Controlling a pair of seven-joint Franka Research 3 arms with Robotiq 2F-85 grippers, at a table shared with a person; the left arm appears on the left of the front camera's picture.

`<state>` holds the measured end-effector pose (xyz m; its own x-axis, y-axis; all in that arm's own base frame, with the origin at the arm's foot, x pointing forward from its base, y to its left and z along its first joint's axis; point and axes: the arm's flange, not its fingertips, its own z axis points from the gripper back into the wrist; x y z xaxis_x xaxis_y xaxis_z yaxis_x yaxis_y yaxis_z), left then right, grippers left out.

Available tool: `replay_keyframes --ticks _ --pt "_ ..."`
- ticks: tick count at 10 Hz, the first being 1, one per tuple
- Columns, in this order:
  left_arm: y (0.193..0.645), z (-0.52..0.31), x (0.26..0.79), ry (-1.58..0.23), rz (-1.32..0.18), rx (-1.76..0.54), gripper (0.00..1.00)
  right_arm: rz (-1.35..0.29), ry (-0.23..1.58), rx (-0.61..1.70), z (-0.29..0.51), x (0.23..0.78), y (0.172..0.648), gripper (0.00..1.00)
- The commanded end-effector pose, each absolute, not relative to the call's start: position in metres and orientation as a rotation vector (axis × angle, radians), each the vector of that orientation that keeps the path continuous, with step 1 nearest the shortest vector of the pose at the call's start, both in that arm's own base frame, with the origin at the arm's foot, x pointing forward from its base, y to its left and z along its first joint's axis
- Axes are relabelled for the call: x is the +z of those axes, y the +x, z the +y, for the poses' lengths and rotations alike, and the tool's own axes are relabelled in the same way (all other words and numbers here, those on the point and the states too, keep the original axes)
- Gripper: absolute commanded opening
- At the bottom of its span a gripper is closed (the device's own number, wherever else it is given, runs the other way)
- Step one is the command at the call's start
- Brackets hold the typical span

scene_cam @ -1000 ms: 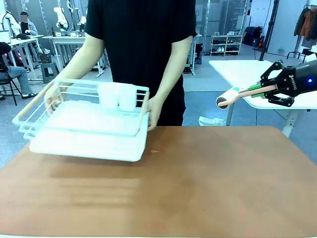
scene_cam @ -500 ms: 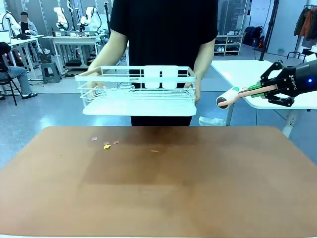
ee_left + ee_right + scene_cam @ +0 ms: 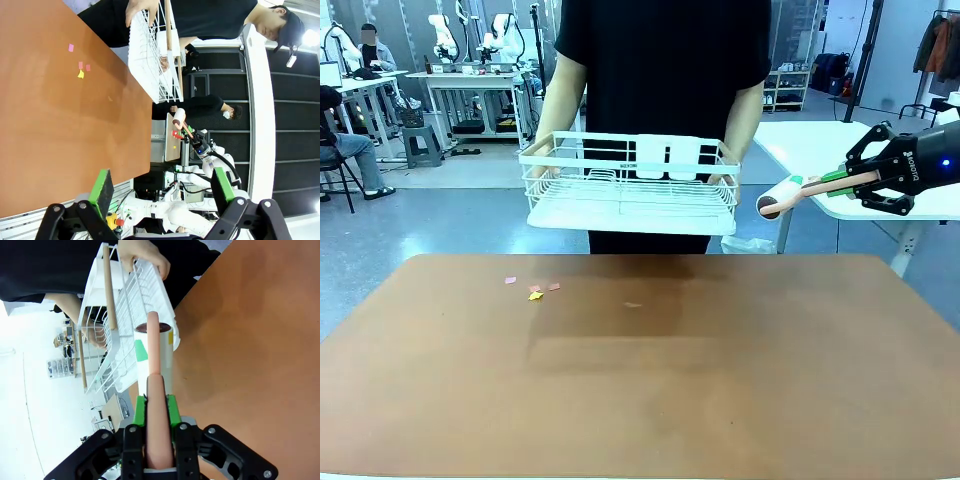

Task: Clean the table.
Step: Clean the table with the Lint Roller when the human lifts the Dish drying rack.

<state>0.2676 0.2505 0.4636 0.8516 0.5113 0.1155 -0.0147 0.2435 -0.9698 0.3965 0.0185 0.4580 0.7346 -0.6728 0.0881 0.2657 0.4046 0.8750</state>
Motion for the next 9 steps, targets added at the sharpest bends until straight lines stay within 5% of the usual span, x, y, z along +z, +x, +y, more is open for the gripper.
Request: replay_keyframes --ticks 1,7,8,9 --pt "0.265 0.252 0.464 -1.304 -0.465 0.369 1.0 -0.47 0.989 -0.62 0.019 0.458 0.396 0.02" --pt "0.265 0.252 0.464 -1.304 -0.465 0.369 1.0 -0.47 0.989 -0.62 0.019 0.458 0.396 0.02" --pt "0.265 0.252 0.464 -1.304 -0.465 0.369 1.0 -0.471 0.988 -0.62 0.018 0.458 0.396 0.21" --pt "0.265 0.252 0.464 -1.304 -0.465 0.369 1.0 -0.441 0.977 -0.515 0.023 0.472 0.402 0.21"
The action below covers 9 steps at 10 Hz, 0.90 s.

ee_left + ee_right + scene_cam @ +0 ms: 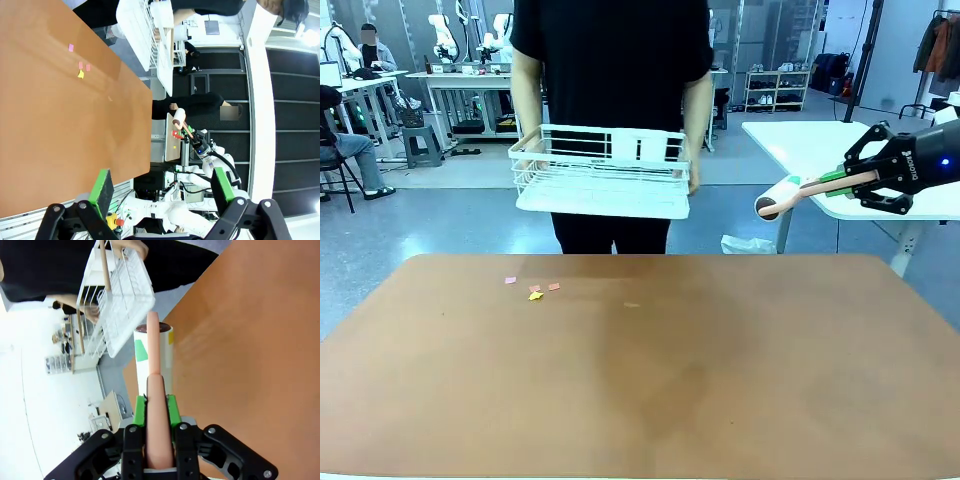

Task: Clean the table.
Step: Clean the table with the Lint Roller when the human lifts the Dish drying rack.

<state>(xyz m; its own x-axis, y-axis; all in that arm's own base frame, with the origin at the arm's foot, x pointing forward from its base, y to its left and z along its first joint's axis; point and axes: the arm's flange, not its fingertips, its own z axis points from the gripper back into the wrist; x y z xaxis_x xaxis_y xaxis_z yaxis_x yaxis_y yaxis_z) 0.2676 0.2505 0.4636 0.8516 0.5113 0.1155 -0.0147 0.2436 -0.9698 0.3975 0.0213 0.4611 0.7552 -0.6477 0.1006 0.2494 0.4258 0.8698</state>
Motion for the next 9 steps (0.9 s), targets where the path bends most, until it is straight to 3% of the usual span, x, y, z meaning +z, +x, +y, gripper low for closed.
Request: replay_keyframes --ticks 1,4,6,9 --pt "0.265 0.252 0.464 -1.304 -0.465 0.369 1.0 -0.438 0.936 -0.42 0.03 0.487 0.409 0.21" --pt "0.265 0.252 0.464 -1.304 -0.465 0.369 1.0 -0.254 0.825 -0.134 0.078 0.519 0.458 0.21" --pt "0.265 0.252 0.464 -1.304 -0.465 0.369 1.0 -0.133 0.776 0.007 0.141 0.499 0.497 0.21" --pt "0.265 0.252 0.464 -1.304 -0.465 0.369 1.0 -0.087 0.748 0.01 0.193 0.455 0.528 0.21"
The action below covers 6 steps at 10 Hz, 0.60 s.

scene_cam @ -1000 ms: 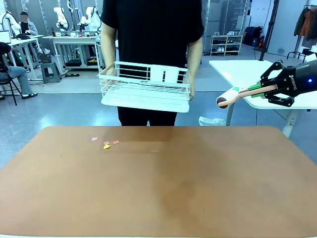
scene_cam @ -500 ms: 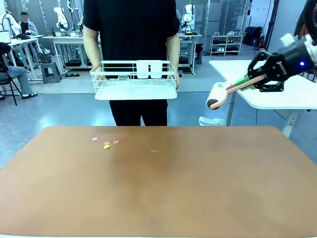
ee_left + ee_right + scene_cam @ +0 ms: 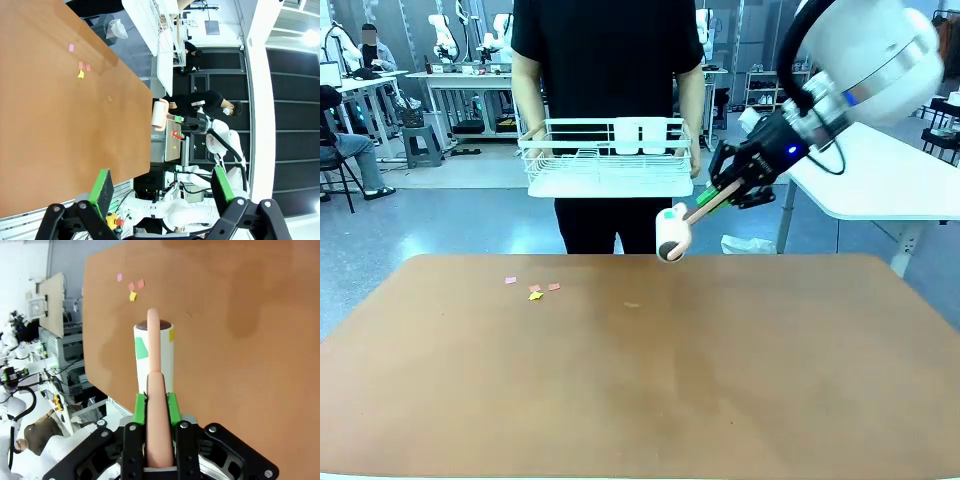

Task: Clean the table.
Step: Clean the table with the Lint Roller when the human lifts the Dish drying rack.

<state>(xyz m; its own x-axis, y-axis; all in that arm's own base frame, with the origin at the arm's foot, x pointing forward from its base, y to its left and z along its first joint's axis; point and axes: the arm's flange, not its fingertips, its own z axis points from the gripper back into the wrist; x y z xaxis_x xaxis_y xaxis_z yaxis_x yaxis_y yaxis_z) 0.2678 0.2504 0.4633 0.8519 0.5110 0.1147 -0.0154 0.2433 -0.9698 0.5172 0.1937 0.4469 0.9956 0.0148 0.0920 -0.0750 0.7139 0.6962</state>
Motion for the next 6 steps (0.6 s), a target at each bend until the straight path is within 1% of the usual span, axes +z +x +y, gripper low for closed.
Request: replay_keyframes --ticks 1,2,3,6 --pt "0.265 0.252 0.464 -1.304 -0.465 0.369 1.0 -0.106 0.762 0.004 0.195 0.454 0.527 0.21" --pt "0.265 0.252 0.464 -1.304 -0.465 0.369 1.0 -0.126 0.778 -0.003 0.19 0.456 0.523 0.21" --pt "0.265 0.252 0.464 -1.304 -0.465 0.369 1.0 -0.082 0.771 0.043 0.198 0.438 0.526 0.21" --pt "0.265 0.252 0.464 -1.304 -0.465 0.369 1.0 -0.082 0.771 0.043 0.198 0.438 0.526 0.21"
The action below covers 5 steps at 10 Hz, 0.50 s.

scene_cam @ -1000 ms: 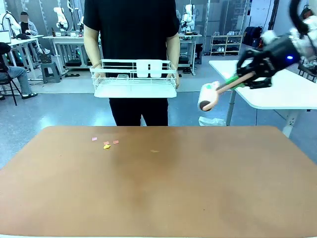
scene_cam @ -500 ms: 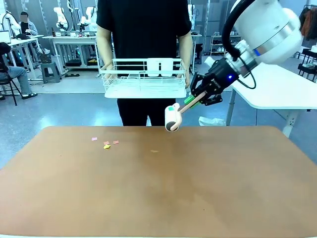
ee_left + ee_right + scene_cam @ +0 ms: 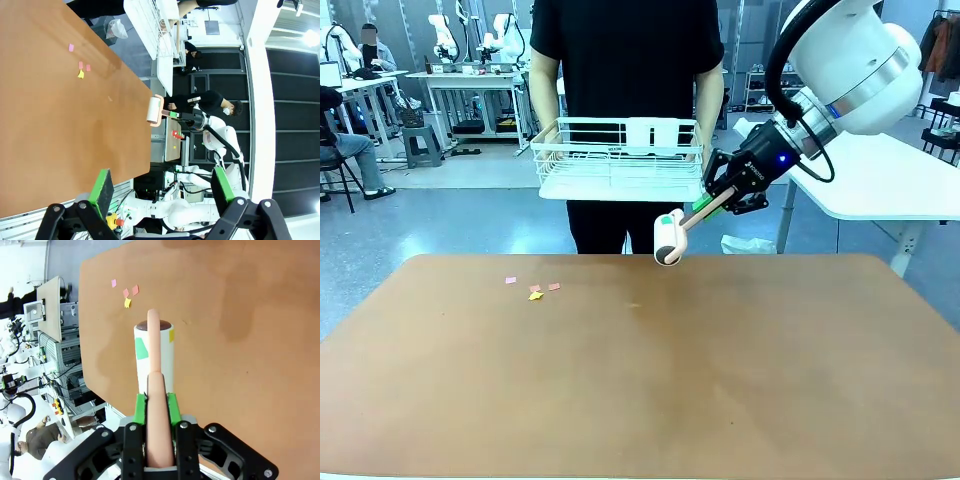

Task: Clean the table.
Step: Clean the table with the Lint Roller when the human lifts the Dish drying rack.

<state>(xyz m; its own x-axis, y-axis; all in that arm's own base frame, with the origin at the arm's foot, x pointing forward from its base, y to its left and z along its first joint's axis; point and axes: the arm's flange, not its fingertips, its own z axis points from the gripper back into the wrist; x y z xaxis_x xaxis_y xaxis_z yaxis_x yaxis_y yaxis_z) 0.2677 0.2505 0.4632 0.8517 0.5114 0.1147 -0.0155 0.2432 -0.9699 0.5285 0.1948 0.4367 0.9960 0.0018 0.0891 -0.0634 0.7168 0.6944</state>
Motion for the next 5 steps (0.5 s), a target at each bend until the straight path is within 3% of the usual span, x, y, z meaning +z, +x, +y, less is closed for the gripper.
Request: replay_keyframes --ticks 1,3,5 --pt "0.265 0.252 0.464 -1.304 -0.465 0.369 1.0 -0.082 0.771 0.043 0.198 0.438 0.526 0.21" --pt "0.265 0.252 0.464 -1.304 -0.465 0.369 1.0 -0.083 0.771 0.036 0.195 0.437 0.528 0.21" --pt "0.265 0.252 0.464 -1.304 -0.465 0.369 1.0 -0.061 0.786 0.041 0.218 0.412 0.564 0.21"
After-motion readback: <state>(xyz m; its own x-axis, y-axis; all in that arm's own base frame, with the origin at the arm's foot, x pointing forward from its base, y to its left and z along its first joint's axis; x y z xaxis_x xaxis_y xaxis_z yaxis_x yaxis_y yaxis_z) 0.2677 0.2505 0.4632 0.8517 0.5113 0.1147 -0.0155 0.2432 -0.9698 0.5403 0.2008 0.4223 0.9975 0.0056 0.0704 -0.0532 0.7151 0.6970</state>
